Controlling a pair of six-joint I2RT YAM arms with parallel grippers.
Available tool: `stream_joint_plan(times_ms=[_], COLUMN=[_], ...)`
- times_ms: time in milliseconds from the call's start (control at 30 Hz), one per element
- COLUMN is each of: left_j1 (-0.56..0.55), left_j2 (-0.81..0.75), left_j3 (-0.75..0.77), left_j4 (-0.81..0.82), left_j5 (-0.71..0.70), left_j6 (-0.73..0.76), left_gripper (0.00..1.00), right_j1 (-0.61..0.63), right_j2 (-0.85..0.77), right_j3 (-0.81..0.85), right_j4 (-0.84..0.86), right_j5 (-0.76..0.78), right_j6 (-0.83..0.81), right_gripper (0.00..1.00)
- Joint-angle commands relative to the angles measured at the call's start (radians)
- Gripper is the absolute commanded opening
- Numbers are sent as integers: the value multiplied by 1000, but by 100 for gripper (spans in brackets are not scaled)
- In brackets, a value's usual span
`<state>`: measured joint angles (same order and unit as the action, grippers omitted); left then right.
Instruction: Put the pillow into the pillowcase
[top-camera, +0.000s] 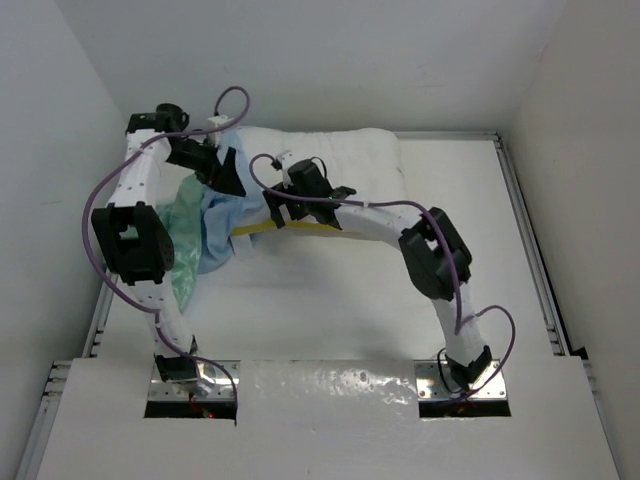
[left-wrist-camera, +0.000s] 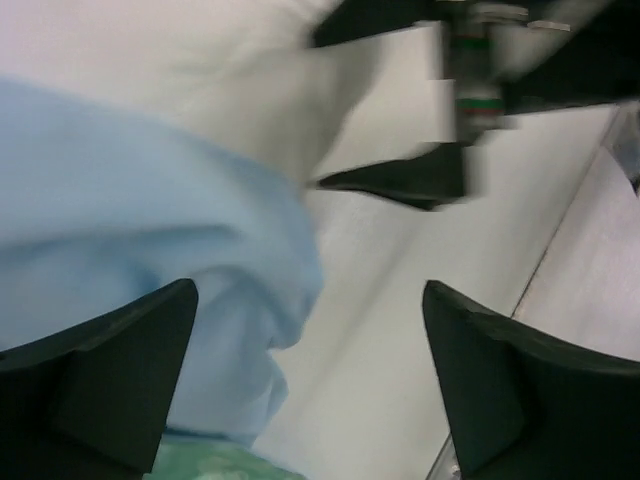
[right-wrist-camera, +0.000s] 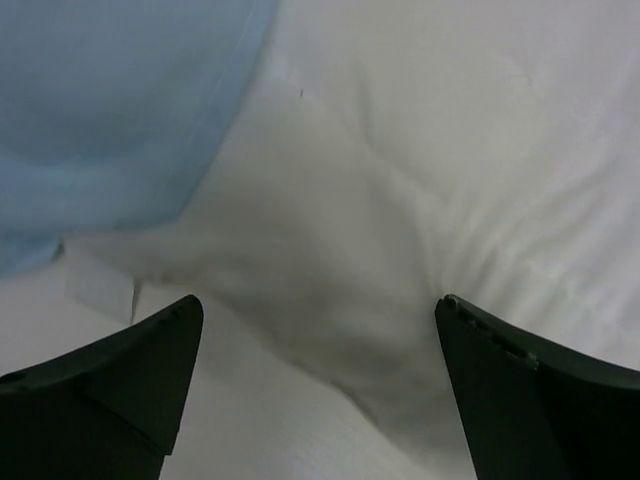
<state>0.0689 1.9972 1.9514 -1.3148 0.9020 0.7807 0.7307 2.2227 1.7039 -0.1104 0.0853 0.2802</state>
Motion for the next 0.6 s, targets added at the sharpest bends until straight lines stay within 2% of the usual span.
stream_joint_plan(times_ms=[0,33,100,133,200,233,267,333,400,467,567], left_j1=[100,101,92,88,69,59,43,-7,-40,-41,-43], left_j2=[-25,-17,0,8,63,86,138,182,225,268,339], left_j3=[111,133,129,120,133,155,217,273,291,297,333], left_j4=[32,66,211,312,385,394,397,419,465,538,562], left_j5=[-90,-138,-257,-311,-388,-405,-423,-509,-598,-665,-693], left_j6=[-81,-184,-294,-411,-484,-500,-503,-502,-523,-553,-555], left_gripper=[97,97,97,90,85,85,85,89,92,94,92], right_j1=[-2,-14,-48,-65,-135,-161,-184,-246,-298,-330,-352], right_j2=[-230,-295,-337,-360,-367,-364,-360,-336,-310,-250,-146], right_j3=[-148,-211,-216,-201,-146,-129,-116,-98,-86,-70,-18], right_j4=[104,159,152,114,5,-24,-52,-118,-159,-185,-251], right_j5=[-81,-81,-72,-29,-18,-10,34,95,171,174,171], right_j6=[-105,-119,-128,-104,-34,-4,11,34,56,96,87], right_gripper=[99,99,99,99,64,51,46,76,99,99,98])
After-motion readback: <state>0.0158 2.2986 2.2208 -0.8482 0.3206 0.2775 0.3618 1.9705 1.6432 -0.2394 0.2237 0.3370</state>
